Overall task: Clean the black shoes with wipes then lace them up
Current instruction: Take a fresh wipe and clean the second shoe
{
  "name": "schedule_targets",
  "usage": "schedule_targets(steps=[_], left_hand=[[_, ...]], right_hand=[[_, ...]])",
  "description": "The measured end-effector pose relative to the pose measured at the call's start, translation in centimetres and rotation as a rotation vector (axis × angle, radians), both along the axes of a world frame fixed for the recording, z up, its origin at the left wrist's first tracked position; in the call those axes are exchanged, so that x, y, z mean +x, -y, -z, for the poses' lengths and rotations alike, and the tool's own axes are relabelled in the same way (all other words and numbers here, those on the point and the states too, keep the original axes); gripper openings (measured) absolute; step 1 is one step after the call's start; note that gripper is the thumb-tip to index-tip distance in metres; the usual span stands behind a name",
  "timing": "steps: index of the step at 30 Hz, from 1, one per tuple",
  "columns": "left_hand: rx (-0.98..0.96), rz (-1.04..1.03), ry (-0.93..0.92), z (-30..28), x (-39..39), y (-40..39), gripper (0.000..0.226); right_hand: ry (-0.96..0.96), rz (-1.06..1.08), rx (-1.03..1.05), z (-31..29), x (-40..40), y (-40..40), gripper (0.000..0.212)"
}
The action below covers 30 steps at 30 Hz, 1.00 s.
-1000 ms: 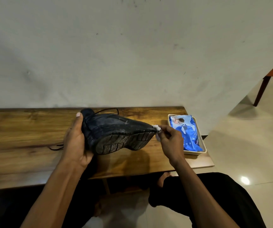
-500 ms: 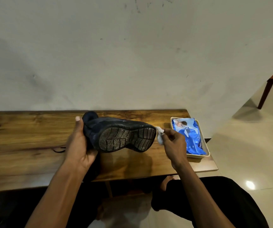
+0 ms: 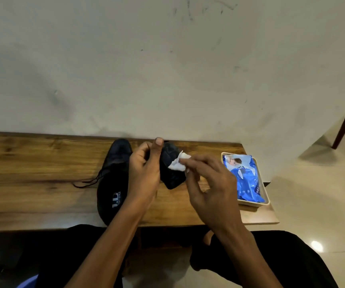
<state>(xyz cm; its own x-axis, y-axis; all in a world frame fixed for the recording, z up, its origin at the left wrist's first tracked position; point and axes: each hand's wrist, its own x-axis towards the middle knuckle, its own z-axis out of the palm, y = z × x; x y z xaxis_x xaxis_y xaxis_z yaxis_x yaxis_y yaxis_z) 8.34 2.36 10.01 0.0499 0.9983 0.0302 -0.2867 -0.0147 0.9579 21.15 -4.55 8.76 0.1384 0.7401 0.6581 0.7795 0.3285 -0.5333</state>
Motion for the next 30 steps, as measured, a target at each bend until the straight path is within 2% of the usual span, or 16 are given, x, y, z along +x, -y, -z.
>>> schedule_targets(steps=[6,9,15,18,21,26,30], left_hand=[[-0.165,-0.063,0.100,-1.5,0.9,0.7,0.040],[-0.271,-0.007,0.253,-2.3,0.7,1.7,0.044],[-0.388,0.042,0.327,-3.8,0.5,3.0,0.029],[-0.459,0.055,0.396,-4.1,0.9,2.6,0.031],[-0.488,0.030,0.498,-3.9,0.5,1.8,0.029],[-0.556,0.005,0.556,-2.6,0.0,1.8,0.026],[-0.574,0.048,0.532,-1.9,0.3,2.1,0.034]], right_hand=[[0.251,0.025,0.079,-0.2,0.1,1.1,0.031],[0.244,0.070,0.152,-1.4,0.9,0.6,0.034],[0.296,0.081,0.118,-3.0,1.8,-0.9,0.031],[0.324,0.059,0.079,-1.8,1.8,-0.8,0.028],[0.259,0.069,0.056,-0.2,2.3,-1.1,0.029],[-0.035,0.106,0.179,-1.3,2.3,-2.4,0.026],[0.069,0.020,0.155,-1.4,0.9,-4.1,0.031]])
